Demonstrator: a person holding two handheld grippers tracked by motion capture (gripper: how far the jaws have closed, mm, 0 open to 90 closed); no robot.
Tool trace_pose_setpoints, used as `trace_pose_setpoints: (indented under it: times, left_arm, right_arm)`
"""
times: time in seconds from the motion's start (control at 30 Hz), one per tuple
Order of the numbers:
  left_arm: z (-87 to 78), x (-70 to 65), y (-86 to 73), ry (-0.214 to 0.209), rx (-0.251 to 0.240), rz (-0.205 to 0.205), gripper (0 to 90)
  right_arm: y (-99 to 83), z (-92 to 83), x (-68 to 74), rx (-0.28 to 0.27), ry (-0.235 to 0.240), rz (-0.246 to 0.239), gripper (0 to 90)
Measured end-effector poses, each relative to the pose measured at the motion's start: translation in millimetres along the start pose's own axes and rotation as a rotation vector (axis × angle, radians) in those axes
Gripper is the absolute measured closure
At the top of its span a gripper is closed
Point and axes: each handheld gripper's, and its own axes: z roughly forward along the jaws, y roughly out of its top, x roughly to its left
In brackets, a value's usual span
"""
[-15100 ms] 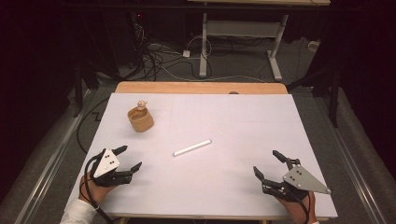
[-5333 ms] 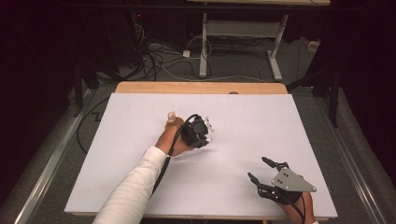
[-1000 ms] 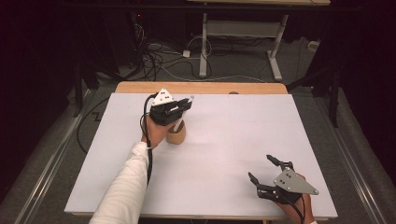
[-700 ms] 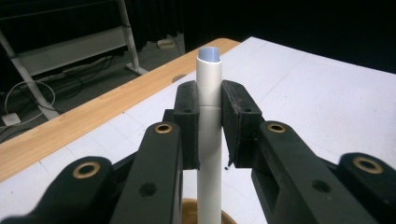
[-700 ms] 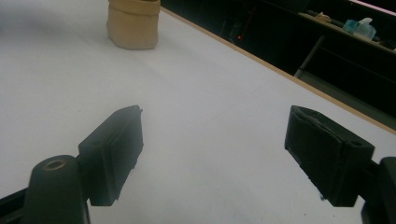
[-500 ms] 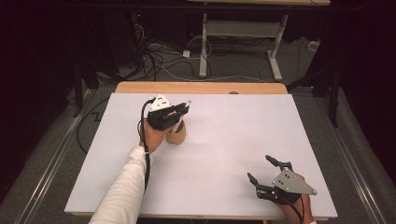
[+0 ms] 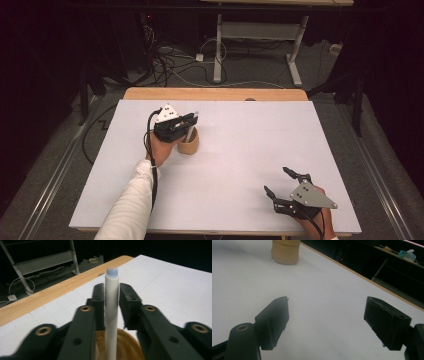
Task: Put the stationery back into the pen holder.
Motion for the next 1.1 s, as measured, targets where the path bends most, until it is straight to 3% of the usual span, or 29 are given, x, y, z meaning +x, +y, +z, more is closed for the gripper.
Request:
trace_pose_setpoints:
  times: [0.3, 0.43, 0.57, 0.77, 0.8, 0.9, 0.97, 1.1]
  left_arm:
    - [-4.5, -0.1, 1.1, 0.027, -0.001, 0.023, 68.3]
    - [-7.2, -2.8, 3.1, 0.053, -0.002, 0.054, 67.2]
    - [-10.2, -5.3, 5.6, 0.080, -0.009, 0.078, 59.6]
    - [-9.3, -9.6, 8.0, 0.133, 0.020, 0.089, 37.3]
    - [-9.4, -10.2, 7.9, 0.134, 0.020, 0.094, 37.2]
    - [-10.7, -12.3, 7.1, 0.136, -0.006, 0.085, 21.4]
    - [-11.9, -13.8, 6.9, 0.120, -0.013, 0.103, 20.8]
    - [-11.8, -18.4, 8.5, 0.130, -0.010, 0.153, 15.8]
  right_arm:
    - [-0.2, 0.4, 0.6, 0.003, 0.001, -0.004, 21.6]
    - [-0.4, 0.8, 0.9, 0.007, 0.001, -0.003, 21.6]
    - [-0.6, 1.7, 1.7, 0.012, 0.002, -0.008, 22.0]
    - [-0.5, 2.1, 2.8, 0.017, 0.000, -0.010, 22.3]
    - [-0.5, 2.1, 2.4, 0.017, -0.001, -0.008, 22.3]
    - [-0.6, 2.0, 2.3, 0.019, -0.003, -0.011, 22.3]
    - [-0.8, 2.0, 2.3, 0.020, -0.002, -0.009, 22.3]
    - [-1.1, 2.4, 2.0, 0.020, -0.003, -0.009, 22.3]
